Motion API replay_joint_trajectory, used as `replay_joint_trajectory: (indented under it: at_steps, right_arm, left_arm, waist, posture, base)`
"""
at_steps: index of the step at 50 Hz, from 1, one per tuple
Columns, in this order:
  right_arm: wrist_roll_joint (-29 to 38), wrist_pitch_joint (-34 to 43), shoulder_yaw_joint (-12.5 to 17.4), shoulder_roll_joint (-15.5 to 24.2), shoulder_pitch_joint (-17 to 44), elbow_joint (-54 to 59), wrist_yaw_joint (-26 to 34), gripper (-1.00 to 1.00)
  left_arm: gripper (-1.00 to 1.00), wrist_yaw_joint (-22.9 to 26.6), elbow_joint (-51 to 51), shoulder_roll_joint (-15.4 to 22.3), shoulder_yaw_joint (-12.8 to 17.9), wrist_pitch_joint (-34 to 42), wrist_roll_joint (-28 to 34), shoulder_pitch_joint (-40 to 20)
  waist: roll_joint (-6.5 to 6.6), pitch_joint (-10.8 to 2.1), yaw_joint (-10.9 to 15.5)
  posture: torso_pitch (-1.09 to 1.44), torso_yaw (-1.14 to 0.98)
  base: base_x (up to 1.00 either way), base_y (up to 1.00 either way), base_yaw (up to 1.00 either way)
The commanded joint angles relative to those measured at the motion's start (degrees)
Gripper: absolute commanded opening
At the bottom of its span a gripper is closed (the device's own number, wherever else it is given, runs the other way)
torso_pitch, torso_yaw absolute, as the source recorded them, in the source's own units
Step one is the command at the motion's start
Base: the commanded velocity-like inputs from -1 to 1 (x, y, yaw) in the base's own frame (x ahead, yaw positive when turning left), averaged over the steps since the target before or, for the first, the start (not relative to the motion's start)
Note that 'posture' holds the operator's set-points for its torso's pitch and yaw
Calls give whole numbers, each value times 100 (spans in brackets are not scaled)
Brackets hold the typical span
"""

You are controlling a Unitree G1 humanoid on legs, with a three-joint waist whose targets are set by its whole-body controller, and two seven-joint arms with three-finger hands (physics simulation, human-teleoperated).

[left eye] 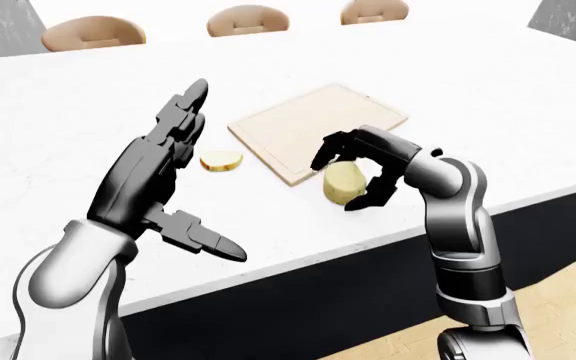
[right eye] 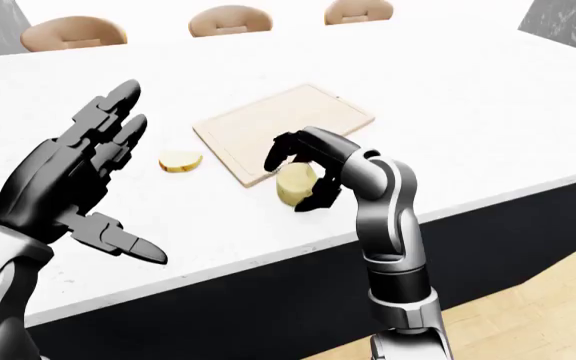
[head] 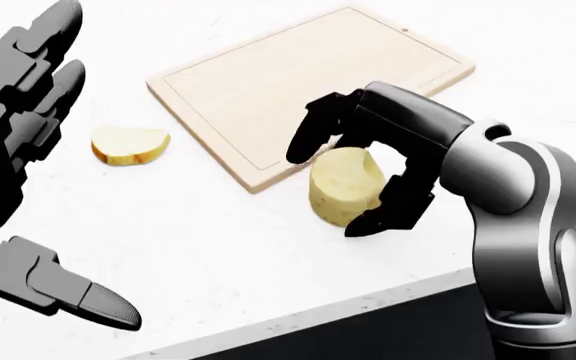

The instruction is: Place the bread and cheese on the cutting board.

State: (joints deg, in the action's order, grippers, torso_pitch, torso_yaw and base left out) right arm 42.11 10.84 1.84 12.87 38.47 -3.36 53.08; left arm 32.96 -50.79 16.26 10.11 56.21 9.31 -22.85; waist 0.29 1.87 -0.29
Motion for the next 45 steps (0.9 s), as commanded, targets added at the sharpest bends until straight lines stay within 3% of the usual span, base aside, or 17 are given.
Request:
replay_joint_trajectory:
  at_steps: [1, 3, 4, 6, 22, 25, 28, 31, 32, 39, 42, 45]
  right_arm:
    - [-21, -57, 48, 34, 154, -182, -57, -47]
    - [-26, -33, 56, 37, 174, -198, -50, -52]
    - [-30, -23, 59, 41, 183, -209, -47, -76]
    - [-42, -19, 61, 46, 196, -230, -52, -100]
    - [-546, 229, 271, 403, 820, -596, 107, -100]
    - [-583, 252, 292, 449, 870, -609, 80, -100]
    - [-628, 293, 308, 489, 827, -697, 102, -100]
    - [-670, 411, 356, 464, 877, -814, 22, -100]
    - [-787, 44, 399, 538, 928, -803, -203, -100]
    - [-866, 410, 379, 635, 857, -1040, 269, -100]
    - [-890, 319, 418, 690, 921, -949, 135, -100]
    - [-865, 409, 434, 725, 895, -976, 135, -100]
  left_arm:
    - [100, -43, -139, 41, 62, -145, 20, -112]
    - [100, -34, -183, 36, 60, -119, 16, -99]
    - [100, -27, -199, 36, 65, -102, 9, -103]
    - [100, -33, -204, 22, 69, -118, -2, -93]
    - [100, -10, -1, 177, 48, -243, 125, -249]
    - [100, 85, 403, 374, -50, -677, 395, -344]
    - [100, 184, 1476, 685, -120, -1549, 916, -753]
    - [100, 298, 2777, 888, -141, -2535, 1385, -1430]
    - [100, 256, 3295, 938, -166, -2781, 1536, -1807]
    - [100, 408, 4407, 951, -170, -3434, 1891, -2572]
    - [100, 832, 4863, 1163, -292, -4186, 2096, -2551]
    - [100, 961, 5682, 1417, -328, -5177, 2510, -2974]
  waist:
    - [6, -129, -1]
    - [7, -132, 1]
    - [7, -130, 1]
    - [6, -129, 2]
    - [5, -88, 0]
    - [-4, -86, -1]
    - [-6, -87, 10]
    - [-9, -84, 32]
    - [-9, -88, 34]
    - [-35, -81, 14]
    - [-33, -87, 8]
    - [-29, -96, 15]
  posture:
    - [0, 0]
    - [0, 0]
    - [0, 0]
    - [0, 0]
    - [0, 0]
    - [0, 0]
    - [0, 0]
    - [0, 0]
    - [0, 0]
    - [0, 0]
    - [0, 0]
    - [0, 0]
  base:
    - [0, 0, 0]
    - [0, 0, 0]
    - [0, 0, 0]
    - [0, 0, 0]
    - [0, 0, 0]
    - [0, 0, 0]
    - [0, 0, 0]
    - [0, 0, 0]
    - [0, 0, 0]
    - [0, 0, 0]
    - [0, 0, 0]
    - [0, 0, 0]
